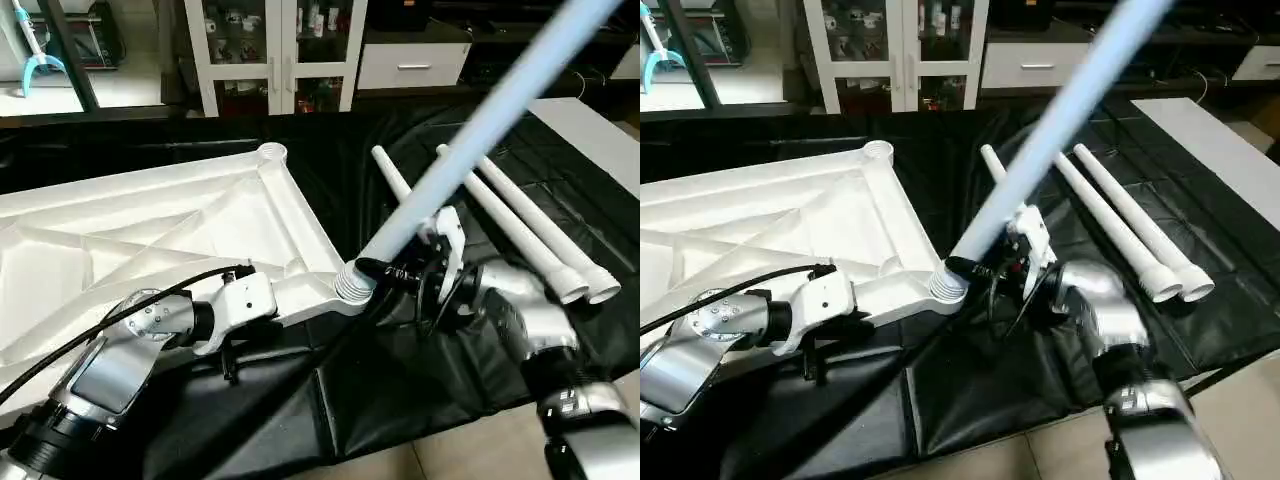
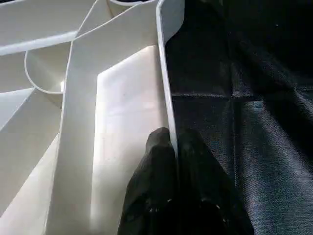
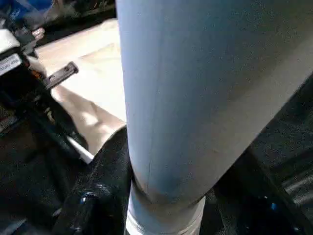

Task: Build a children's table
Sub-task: Insert table leg to table base

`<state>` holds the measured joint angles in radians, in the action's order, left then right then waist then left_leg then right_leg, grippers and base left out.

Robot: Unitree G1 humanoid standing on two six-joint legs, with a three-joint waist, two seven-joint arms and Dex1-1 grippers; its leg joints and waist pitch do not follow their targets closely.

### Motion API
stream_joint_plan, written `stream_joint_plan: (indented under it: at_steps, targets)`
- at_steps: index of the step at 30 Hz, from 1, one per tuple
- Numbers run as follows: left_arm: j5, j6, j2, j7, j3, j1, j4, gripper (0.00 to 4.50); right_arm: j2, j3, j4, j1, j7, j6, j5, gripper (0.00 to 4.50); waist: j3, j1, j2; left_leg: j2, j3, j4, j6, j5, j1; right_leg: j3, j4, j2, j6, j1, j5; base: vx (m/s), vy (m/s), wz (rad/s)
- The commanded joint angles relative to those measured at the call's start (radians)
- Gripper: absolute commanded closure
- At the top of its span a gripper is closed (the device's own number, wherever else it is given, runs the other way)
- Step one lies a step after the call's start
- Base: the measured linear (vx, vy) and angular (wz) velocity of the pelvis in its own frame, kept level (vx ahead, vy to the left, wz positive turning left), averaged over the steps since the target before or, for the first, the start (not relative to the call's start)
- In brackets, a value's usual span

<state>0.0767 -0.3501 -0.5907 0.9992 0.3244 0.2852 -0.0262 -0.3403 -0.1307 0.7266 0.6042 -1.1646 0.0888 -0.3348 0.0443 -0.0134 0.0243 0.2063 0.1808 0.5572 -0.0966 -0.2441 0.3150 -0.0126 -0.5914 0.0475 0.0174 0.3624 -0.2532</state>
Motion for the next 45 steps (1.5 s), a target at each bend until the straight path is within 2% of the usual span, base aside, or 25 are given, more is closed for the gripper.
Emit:
stream_joint_plan:
  at_steps: [1, 4, 6, 7, 8, 9, 11, 14, 16, 19, 23, 26, 28, 29, 35, 40, 41, 42, 44, 45]
  targets:
    - [-0.012, 0.024, 0.001, 0.050, 0.061, -0.015, -0.035, 4.47, -0.036, -0.178, 0.210, -0.096, -0.021, 0.154, 0.197, 2.63, 0.003, -0.010, -0.017, 0.032, 0.002, -0.069, 0.040, -0.120, 0.006, 0.035, 0.063, 0.062, 0.243, -0.006, 0.010, 0.000, 0.000, 0.00]
    - [-0.012, 0.023, -0.002, 0.051, 0.061, -0.019, -0.039, 4.47, -0.046, -0.206, 0.224, -0.086, -0.032, 0.137, 0.227, 2.63, 0.002, -0.008, -0.017, 0.031, 0.003, -0.066, 0.053, -0.073, 0.007, 0.035, 0.058, 0.061, 0.250, -0.009, 0.071, 0.000, 0.000, 0.00]
    - [-0.013, 0.023, -0.006, 0.053, 0.060, -0.026, -0.045, 4.47, -0.059, -0.251, 0.229, -0.079, -0.040, 0.092, 0.286, 2.63, 0.002, -0.009, -0.012, 0.032, 0.003, -0.065, 0.057, -0.071, 0.009, 0.033, 0.058, 0.062, 0.251, -0.011, 0.067, 0.000, 0.000, 0.00]
    - [-0.013, 0.023, -0.006, 0.053, 0.060, -0.028, -0.046, 4.47, -0.059, -0.258, 0.228, -0.079, -0.039, 0.082, 0.296, 2.63, 0.002, -0.009, -0.013, 0.031, 0.003, -0.065, 0.057, -0.073, 0.008, 0.033, 0.058, 0.063, 0.250, -0.010, 0.060, 0.000, 0.000, 0.00]
    - [-0.013, 0.022, -0.007, 0.053, 0.060, -0.030, -0.048, 4.47, -0.059, -0.268, 0.226, -0.080, -0.035, 0.070, 0.310, 2.63, 0.004, -0.009, -0.015, 0.032, 0.004, -0.067, 0.054, -0.089, 0.006, 0.034, 0.062, 0.063, 0.247, -0.007, 0.032, 0.000, 0.000, 0.00]
    - [-0.014, 0.021, -0.009, 0.054, 0.060, -0.032, -0.051, 4.47, -0.059, -0.290, 0.222, -0.086, -0.028, 0.036, 0.337, 2.63, 0.008, -0.010, -0.016, 0.035, 0.004, -0.073, 0.031, -0.161, 0.003, 0.034, 0.070, 0.064, 0.237, 0.000, -0.053, 0.000, 0.000, 0.00]
    - [-0.015, 0.020, -0.010, 0.054, 0.061, -0.033, -0.052, 4.47, -0.055, -0.294, 0.220, -0.089, -0.028, 0.034, 0.339, 2.63, 0.005, -0.011, -0.015, 0.035, 0.001, -0.075, 0.021, -0.175, 0.002, 0.034, 0.070, 0.064, 0.230, -0.002, -0.067, 0.000, 0.000, 0.00]
    - [-0.015, 0.017, -0.011, 0.054, 0.062, -0.033, -0.054, 4.47, -0.040, -0.298, 0.223, -0.091, -0.012, 0.009, 0.343, 2.63, 0.002, -0.016, -0.014, 0.033, 0.000, -0.074, 0.020, -0.153, 0.004, 0.033, 0.066, 0.061, 0.228, -0.003, -0.013, 0.000, 0.000, 0.00]
    - [-0.016, 0.016, -0.013, 0.054, 0.063, -0.037, -0.058, 4.47, -0.030, -0.304, 0.220, -0.097, -0.005, 0.002, 0.346, 2.63, 0.003, -0.016, -0.014, 0.033, 0.000, -0.075, 0.022, -0.158, 0.005, 0.034, 0.067, 0.062, 0.228, -0.004, -0.012, 0.000, 0.000, 0.00]
    - [-0.016, 0.015, -0.014, 0.054, 0.064, -0.038, -0.059, 4.47, -0.023, -0.306, 0.218, -0.104, -0.002, 0.001, 0.347, 2.63, 0.004, -0.018, -0.013, 0.034, -0.001, -0.077, 0.019, -0.187, 0.006, 0.035, 0.071, 0.063, 0.223, -0.002, -0.055, 0.000, 0.000, 0.00]
    - [-0.016, 0.015, -0.014, 0.055, 0.066, -0.037, -0.057, 4.47, -0.029, -0.352, 0.227, -0.125, -0.009, -0.028, 0.395, 2.63, 0.005, -0.020, -0.015, 0.035, -0.001, -0.079, 0.016, -0.201, 0.006, 0.035, 0.073, 0.062, 0.217, 0.001, -0.072, 0.000, 0.000, 0.00]
    - [-0.017, 0.012, -0.013, 0.057, 0.069, -0.034, -0.059, 4.47, -0.019, -0.372, 0.233, -0.135, -0.009, -0.027, 0.411, 2.63, 0.012, -0.022, -0.017, 0.036, -0.005, -0.087, 0.003, -0.273, 0.003, 0.035, 0.082, 0.063, 0.200, 0.007, -0.163, 0.000, 0.000, 0.00]
    - [-0.017, 0.011, -0.013, 0.058, 0.071, -0.033, -0.058, 4.47, 0.005, -0.361, 0.249, -0.128, 0.001, -0.017, 0.397, 2.63, 0.017, -0.024, -0.017, 0.036, -0.009, -0.091, -0.004, -0.335, 0.000, 0.036, 0.089, 0.064, 0.183, 0.013, -0.247, 0.000, 0.000, 0.00]
    - [-0.017, 0.011, -0.013, 0.059, 0.071, -0.032, -0.058, 4.47, 0.018, -0.353, 0.262, -0.121, 0.007, -0.009, 0.390, 2.63, 0.015, -0.026, -0.017, 0.035, -0.012, -0.091, -0.006, -0.349, -0.002, 0.038, 0.092, 0.066, 0.173, 0.014, -0.272, 0.000, 0.000, 0.00]
    - [-0.019, 0.007, -0.015, 0.064, 0.070, -0.027, -0.057, 4.47, 0.044, -0.353, 0.297, -0.097, -0.002, 0.016, 0.393, 2.63, 0.020, -0.038, -0.019, 0.036, -0.018, -0.096, -0.002, -0.387, 0.002, 0.039, 0.098, 0.066, 0.155, 0.021, -0.330, 0.000, 0.000, 0.00]
    - [-0.020, 0.006, -0.018, 0.064, 0.070, -0.025, -0.056, 4.47, 0.061, -0.344, 0.323, -0.091, 0.017, 0.024, 0.397, 2.63, 0.023, -0.040, -0.019, 0.037, -0.023, -0.099, -0.009, -0.419, 0.002, 0.040, 0.101, 0.067, 0.142, 0.027, -0.368, 0.000, 0.000, 0.00]
    - [-0.021, 0.005, -0.018, 0.062, 0.069, -0.026, -0.058, 4.47, 0.072, -0.320, 0.336, -0.094, 0.073, -0.008, 0.389, 2.63, 0.025, -0.042, -0.016, 0.037, -0.025, -0.100, -0.010, -0.426, 0.003, 0.041, 0.102, 0.067, 0.138, 0.028, -0.378, 0.000, 0.000, 0.00]
    - [-0.022, 0.004, -0.019, 0.062, 0.069, -0.026, -0.059, 4.47, 0.076, -0.310, 0.339, -0.095, 0.092, -0.018, 0.385, 2.63, 0.026, -0.043, -0.018, 0.037, -0.027, -0.101, -0.012, -0.435, 0.004, 0.042, 0.103, 0.069, 0.132, 0.030, -0.399, 0.000, 0.000, 0.00]
    - [-0.023, 0.003, -0.020, 0.059, 0.067, -0.030, -0.062, 4.47, 0.100, -0.246, 0.348, -0.096, 0.185, -0.062, 0.346, 2.63, 0.030, -0.047, -0.016, 0.036, -0.033, -0.103, -0.016, -0.466, 0.006, 0.043, 0.107, 0.073, 0.117, 0.034, -0.465, 0.000, 0.000, 0.00]
    - [-0.023, 0.003, -0.020, 0.059, 0.067, -0.030, -0.062, 4.47, 0.100, -0.246, 0.348, -0.096, 0.185, -0.062, 0.346, 2.63, 0.032, -0.049, -0.016, 0.036, -0.036, -0.104, -0.018, -0.482, 0.007, 0.044, 0.109, 0.074, 0.109, 0.037, -0.496, 0.000, 0.000, 0.00]
